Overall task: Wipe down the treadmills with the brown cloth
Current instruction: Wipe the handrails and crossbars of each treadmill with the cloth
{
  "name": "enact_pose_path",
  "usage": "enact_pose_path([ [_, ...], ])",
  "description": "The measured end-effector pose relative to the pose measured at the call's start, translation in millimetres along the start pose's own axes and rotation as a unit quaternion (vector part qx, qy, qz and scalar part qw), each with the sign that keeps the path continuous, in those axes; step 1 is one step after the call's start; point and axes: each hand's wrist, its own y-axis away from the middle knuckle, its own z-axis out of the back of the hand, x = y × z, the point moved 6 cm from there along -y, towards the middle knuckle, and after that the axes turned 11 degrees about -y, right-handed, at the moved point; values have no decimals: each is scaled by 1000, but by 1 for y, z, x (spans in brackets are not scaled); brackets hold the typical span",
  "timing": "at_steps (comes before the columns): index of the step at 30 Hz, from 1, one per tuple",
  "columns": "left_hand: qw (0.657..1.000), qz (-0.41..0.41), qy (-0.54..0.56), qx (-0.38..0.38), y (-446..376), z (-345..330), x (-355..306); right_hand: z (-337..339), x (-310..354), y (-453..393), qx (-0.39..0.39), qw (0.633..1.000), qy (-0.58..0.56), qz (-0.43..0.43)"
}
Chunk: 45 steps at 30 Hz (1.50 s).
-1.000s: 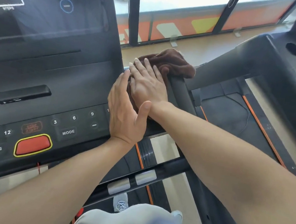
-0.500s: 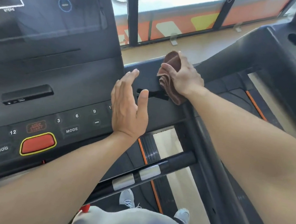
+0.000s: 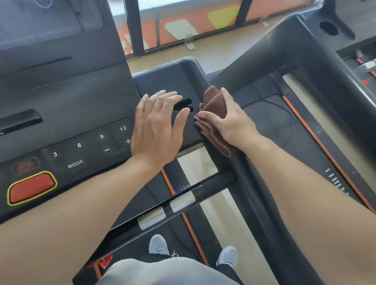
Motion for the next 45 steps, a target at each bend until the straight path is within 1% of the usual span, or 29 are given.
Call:
enact_pose_path([
  [2, 999, 22, 27, 5, 1, 1, 3, -1, 1, 14, -22, 998, 54, 17],
  [4, 999, 23, 33, 9, 1, 2, 2, 2, 1, 31, -58, 994, 80, 42],
  [6, 999, 24, 44, 13, 2, 2, 2, 5, -1, 53, -134, 986, 79, 63],
  [9, 996, 49, 68, 12, 2, 4, 6, -4, -2, 88, -252, 967, 6, 38],
  [10, 995, 59, 75, 17, 2, 6, 7, -10, -1, 98, -271, 961, -44, 23],
  [11, 994, 70, 82, 23, 2, 8, 7, -17, 1, 107, -278, 953, -121, 17],
  [12, 992, 77, 91, 32, 2, 8, 7, -25, 3, 112, -281, 935, -215, 8],
  [13, 990, 76, 106, 48, 1, 8, 7, -34, 7, 116, -278, 910, -308, -9],
  [14, 987, 69, 126, 70, 1, 7, 8, -46, 10, 119, -275, 886, -372, -40],
  [15, 983, 59, 147, 94, 0, 5, 10, -57, 16, 122, -274, 867, -409, -74],
  [17, 974, 53, 179, 129, 0, 1, 17, -77, 34, 126, -261, 844, -448, -136],
  [21, 965, 64, 190, 168, 1, 1, 18, -103, 58, 122, -235, 812, -495, -202],
  [22, 965, 62, 184, 177, 1, 1, 16, -110, 57, 123, -236, 797, -511, -220],
  [24, 963, 59, 184, 185, 2, 2, 14, -124, 53, 129, -220, 756, -556, -267],
  [27, 961, 61, 200, 180, 3, 4, 13, -151, 53, 141, -127, 700, -609, -352],
  [28, 961, 64, 198, 182, 3, 3, 13, -157, 56, 146, -105, 687, -620, -364],
  [30, 961, 72, 191, 188, 2, 0, 15, -159, 59, 147, -90, 670, -636, -372],
  [31, 960, 76, 191, 192, 2, -1, 17, -153, 61, 144, -94, 662, -646, -369],
  [33, 960, 74, 183, 199, 1, -2, 19, -136, 48, 129, -152, 633, -678, -342],
  [34, 961, 71, 175, 203, 2, -3, 20, -127, 42, 120, -179, 609, -692, -344],
  [35, 961, 69, 169, 207, 2, -4, 20, -116, 37, 113, -197, 576, -709, -355],
  [36, 962, 68, 161, 212, 3, -6, 20, -106, 33, 109, -211, 565, -718, -348],
  [37, 962, 69, 154, 214, 3, -7, 19, -100, 31, 104, -222, 560, -726, -331],
  [39, 963, 70, 142, 218, 3, -9, 20, -102, 29, 104, -243, 579, -711, -316],
  [41, 965, 66, 134, 217, 4, -8, 19, -110, 29, 111, -267, 604, -677, -323],
  [42, 966, 62, 131, 215, 4, -7, 17, -117, 35, 113, -269, 613, -679, -302],
  [43, 966, 59, 131, 214, 4, -4, 14, -122, 40, 117, -259, 603, -691, -302],
  [44, 967, 59, 131, 212, 4, -2, 12, -128, 43, 121, -234, 586, -709, -315],
  [45, 968, 61, 129, 208, 4, 1, 10, -134, 46, 126, -196, 587, -713, -329],
])
